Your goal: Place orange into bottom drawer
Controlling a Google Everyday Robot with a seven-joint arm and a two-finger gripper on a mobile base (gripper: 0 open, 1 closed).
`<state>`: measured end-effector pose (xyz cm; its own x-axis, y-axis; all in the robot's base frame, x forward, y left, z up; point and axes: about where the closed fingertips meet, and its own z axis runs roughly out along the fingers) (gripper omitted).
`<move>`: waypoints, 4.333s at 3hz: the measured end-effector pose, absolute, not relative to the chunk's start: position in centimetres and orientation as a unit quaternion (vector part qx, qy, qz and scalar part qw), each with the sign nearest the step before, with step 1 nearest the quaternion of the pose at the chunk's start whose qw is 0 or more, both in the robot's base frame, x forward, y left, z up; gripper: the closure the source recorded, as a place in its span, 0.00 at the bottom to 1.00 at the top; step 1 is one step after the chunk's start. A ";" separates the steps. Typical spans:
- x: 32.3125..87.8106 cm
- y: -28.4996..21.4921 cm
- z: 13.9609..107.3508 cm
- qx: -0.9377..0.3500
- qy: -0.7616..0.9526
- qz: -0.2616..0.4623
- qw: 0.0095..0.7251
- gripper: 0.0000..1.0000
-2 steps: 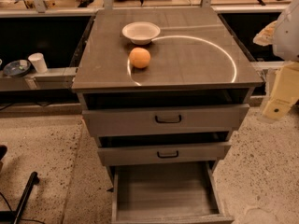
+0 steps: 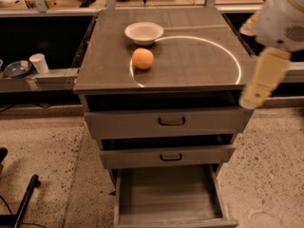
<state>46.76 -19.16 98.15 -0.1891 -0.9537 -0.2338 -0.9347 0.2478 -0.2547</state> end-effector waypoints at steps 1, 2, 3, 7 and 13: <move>52.5 -13.8 98.7 -0.629 0.753 -0.007 0.192 0.00; 57.3 -9.1 99.4 -0.633 0.742 0.017 0.220 0.00; 61.6 -6.0 98.0 -0.610 0.754 0.023 0.244 0.00; 66.2 1.3 91.1 -0.618 0.733 0.110 0.261 0.00; 70.1 3.8 85.1 -0.551 0.719 0.239 0.351 0.72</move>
Offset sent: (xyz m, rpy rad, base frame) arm 0.1686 0.1587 0.0232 0.2114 -0.0438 0.1107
